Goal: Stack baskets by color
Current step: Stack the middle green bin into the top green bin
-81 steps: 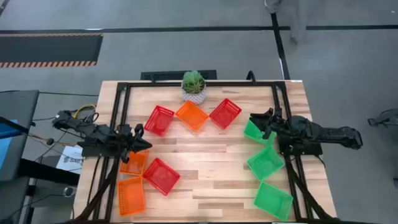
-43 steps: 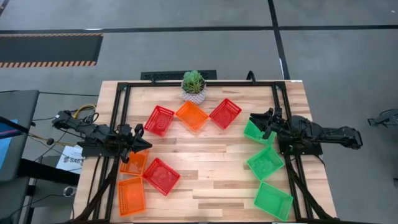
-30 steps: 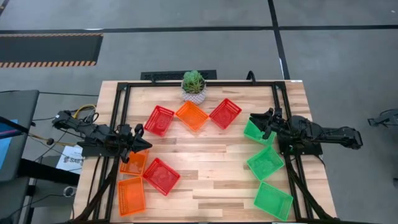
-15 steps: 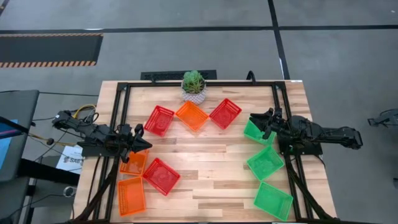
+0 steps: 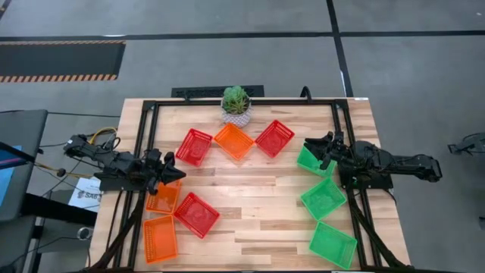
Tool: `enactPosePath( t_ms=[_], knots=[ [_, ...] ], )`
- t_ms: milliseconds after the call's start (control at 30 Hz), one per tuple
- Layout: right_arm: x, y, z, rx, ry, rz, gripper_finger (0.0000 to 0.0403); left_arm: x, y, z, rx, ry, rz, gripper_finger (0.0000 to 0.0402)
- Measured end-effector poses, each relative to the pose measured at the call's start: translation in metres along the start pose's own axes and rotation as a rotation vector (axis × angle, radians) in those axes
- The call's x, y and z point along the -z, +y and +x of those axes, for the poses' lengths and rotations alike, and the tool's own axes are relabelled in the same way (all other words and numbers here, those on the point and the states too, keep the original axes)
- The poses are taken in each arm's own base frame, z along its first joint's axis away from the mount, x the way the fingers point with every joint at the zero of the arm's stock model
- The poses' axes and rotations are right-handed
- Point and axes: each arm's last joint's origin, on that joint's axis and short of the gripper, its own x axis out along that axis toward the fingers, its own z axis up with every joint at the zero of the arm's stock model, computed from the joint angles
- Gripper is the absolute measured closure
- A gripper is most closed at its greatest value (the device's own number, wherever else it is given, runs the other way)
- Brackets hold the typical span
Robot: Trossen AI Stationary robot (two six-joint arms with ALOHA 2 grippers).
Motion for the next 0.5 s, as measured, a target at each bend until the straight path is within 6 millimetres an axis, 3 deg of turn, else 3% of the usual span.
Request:
enactPosePath(
  t_ms=[500],
  knots=[
    [-0.0003,0.0002,0.0,-0.002,-0.004,0.002,0.024,-0.0034,0.0031,-0.0003,-0.117,-0.103,-0.114,0.0401]
  ],
)
